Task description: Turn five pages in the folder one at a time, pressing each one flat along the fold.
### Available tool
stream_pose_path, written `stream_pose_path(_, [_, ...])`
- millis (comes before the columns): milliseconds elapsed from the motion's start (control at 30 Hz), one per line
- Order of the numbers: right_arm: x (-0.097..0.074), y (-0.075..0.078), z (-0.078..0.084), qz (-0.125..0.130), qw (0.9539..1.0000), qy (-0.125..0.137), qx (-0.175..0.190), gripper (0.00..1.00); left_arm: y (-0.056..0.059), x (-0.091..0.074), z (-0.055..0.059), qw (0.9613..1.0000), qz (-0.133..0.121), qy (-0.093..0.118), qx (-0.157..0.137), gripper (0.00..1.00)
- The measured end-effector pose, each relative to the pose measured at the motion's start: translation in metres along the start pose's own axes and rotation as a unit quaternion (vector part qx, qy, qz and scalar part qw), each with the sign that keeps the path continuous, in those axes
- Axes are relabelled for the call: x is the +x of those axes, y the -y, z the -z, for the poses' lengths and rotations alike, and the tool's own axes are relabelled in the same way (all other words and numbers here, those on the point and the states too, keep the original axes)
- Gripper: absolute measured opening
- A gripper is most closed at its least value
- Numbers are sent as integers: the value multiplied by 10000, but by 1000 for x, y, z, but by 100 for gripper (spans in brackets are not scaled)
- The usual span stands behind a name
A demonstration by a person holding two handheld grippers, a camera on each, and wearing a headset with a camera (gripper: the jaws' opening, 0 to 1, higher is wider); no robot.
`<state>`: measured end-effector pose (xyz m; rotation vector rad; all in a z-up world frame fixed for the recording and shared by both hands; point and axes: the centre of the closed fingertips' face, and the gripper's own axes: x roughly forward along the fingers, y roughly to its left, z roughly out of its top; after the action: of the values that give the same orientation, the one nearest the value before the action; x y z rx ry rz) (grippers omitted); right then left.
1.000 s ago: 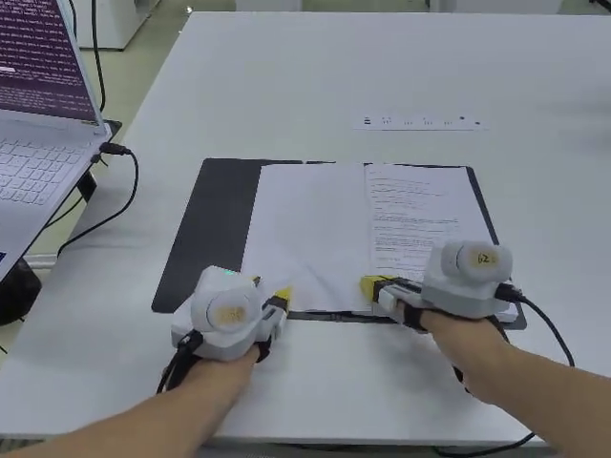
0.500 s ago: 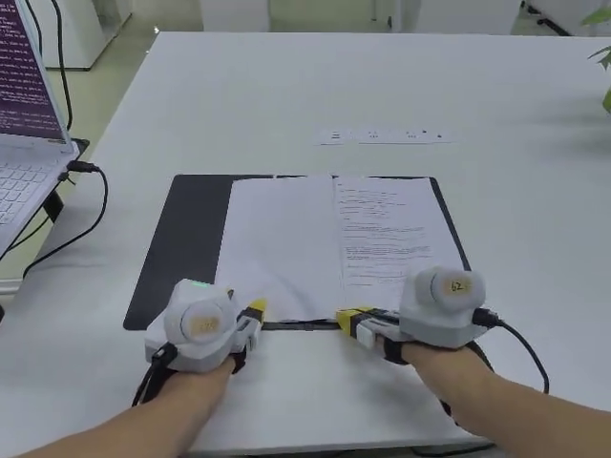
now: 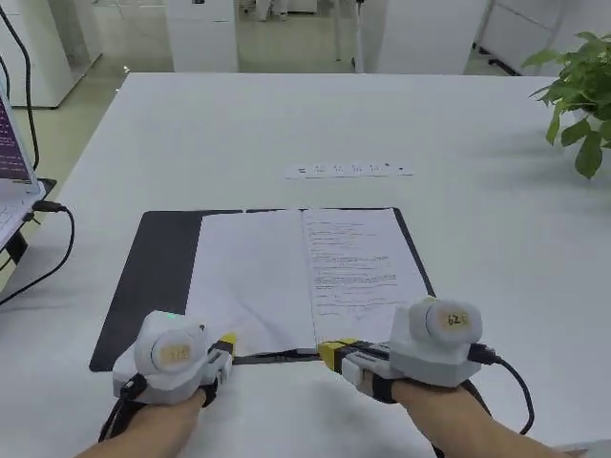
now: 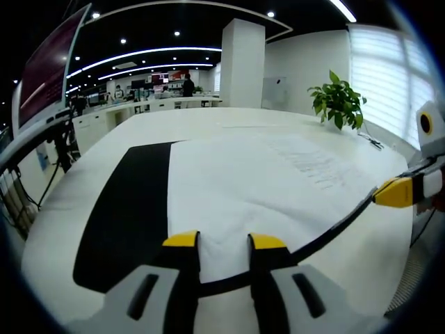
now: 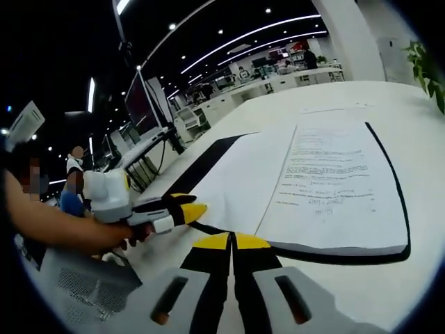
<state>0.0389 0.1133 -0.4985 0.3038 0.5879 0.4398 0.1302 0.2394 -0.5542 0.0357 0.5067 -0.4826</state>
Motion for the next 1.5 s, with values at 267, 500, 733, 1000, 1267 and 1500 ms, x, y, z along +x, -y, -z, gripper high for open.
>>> stream_pose_path(267, [-30,11,-20,352,9984,369,234,0,-3,-2,-4,9966,47,-493,-664,25])
stream_pose_path(500, [-49,15,-26,485,9978,438,141,0,4,-25,-15,9958,208,-514,-726,34])
stream_pose_path(733, [-67,27,-33,691,9960,569,16,1,12,-62,-25,9936,546,-539,-829,42])
stream_pose_path(1000, [-85,44,-34,944,9933,590,-309,13,15,-95,-50,9930,760,-328,-844,49])
stream_pose_path(1267, [-105,56,-47,1184,9886,768,-522,37,20,-120,-56,9943,833,-177,-639,72])
stream_pose_path(1500, [-121,57,-58,1222,9852,954,-735,55,25,-135,-59,9944,838,-2,-639,90])
